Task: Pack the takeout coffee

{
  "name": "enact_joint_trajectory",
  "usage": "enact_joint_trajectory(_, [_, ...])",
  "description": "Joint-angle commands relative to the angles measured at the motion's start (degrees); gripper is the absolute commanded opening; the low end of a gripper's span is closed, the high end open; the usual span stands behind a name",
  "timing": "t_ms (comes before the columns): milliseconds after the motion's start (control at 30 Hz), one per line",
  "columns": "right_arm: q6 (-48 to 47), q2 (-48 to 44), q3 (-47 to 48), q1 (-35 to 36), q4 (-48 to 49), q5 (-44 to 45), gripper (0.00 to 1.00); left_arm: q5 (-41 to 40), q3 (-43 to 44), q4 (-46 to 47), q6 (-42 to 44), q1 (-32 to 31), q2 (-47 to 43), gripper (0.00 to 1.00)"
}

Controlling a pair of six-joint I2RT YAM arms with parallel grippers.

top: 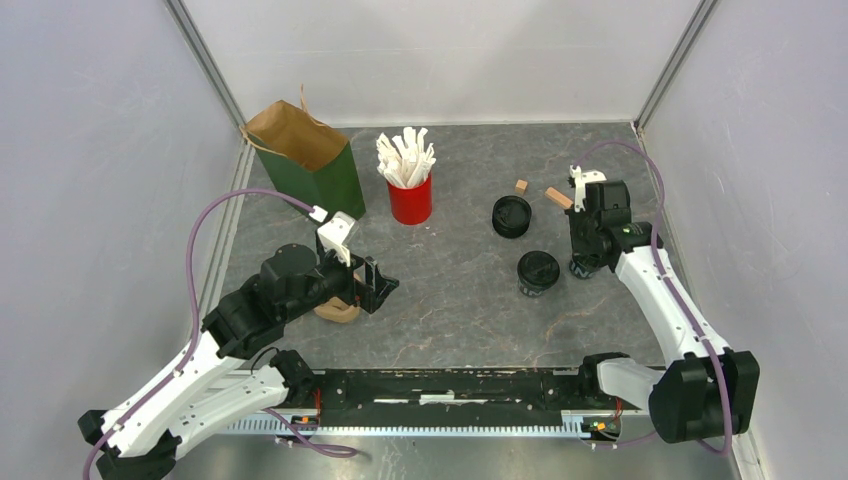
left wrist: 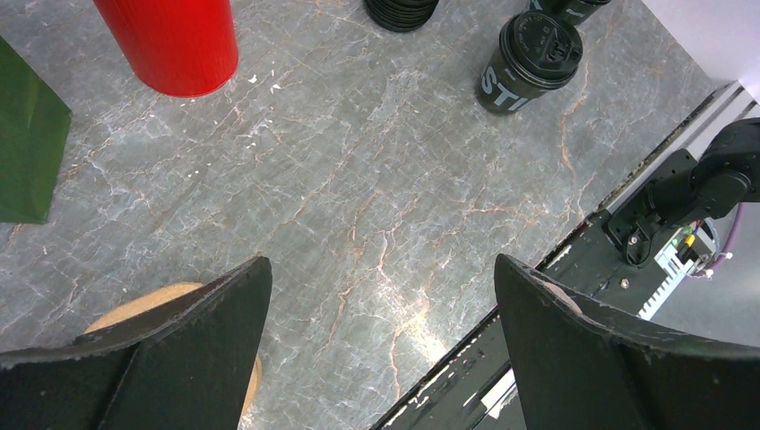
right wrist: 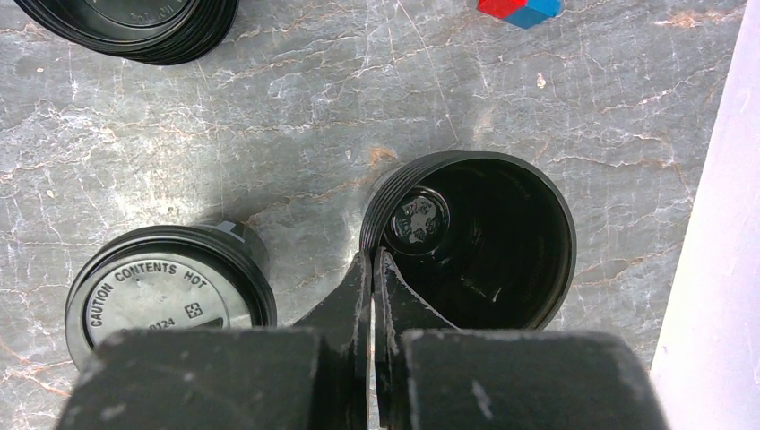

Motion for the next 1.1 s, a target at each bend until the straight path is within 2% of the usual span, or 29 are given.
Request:
enact_joint_trajectory(0, [-0.8, -1.2, 3.2, 0.7, -0.5, 2.4, 0.0, -0.8, 0.0, -0.1, 2.9, -0.2, 0.3, 1.0])
enact_joint_trajectory(500, [-1.2, -0.7, 6.4, 1.9, -2.7, 3.8, 0.0, -0.9, 0.0, -0.1, 3.0, -0.2, 0.2, 1.0])
enact_joint_trajectory(833, [-2.1, -1.4, 18.1, 2.9, -11.8, 5.8, 0.0, -2.2, 0.1, -0.3, 2.9, -0.2, 0.4, 1.0])
enact_joint_trajectory(1067, [-0.2, -2.4, 25.1, 6.4, -14.2, 2.7, 0.0, -7.4, 0.5, -1.1, 1.5, -0.2, -0.3, 1.0])
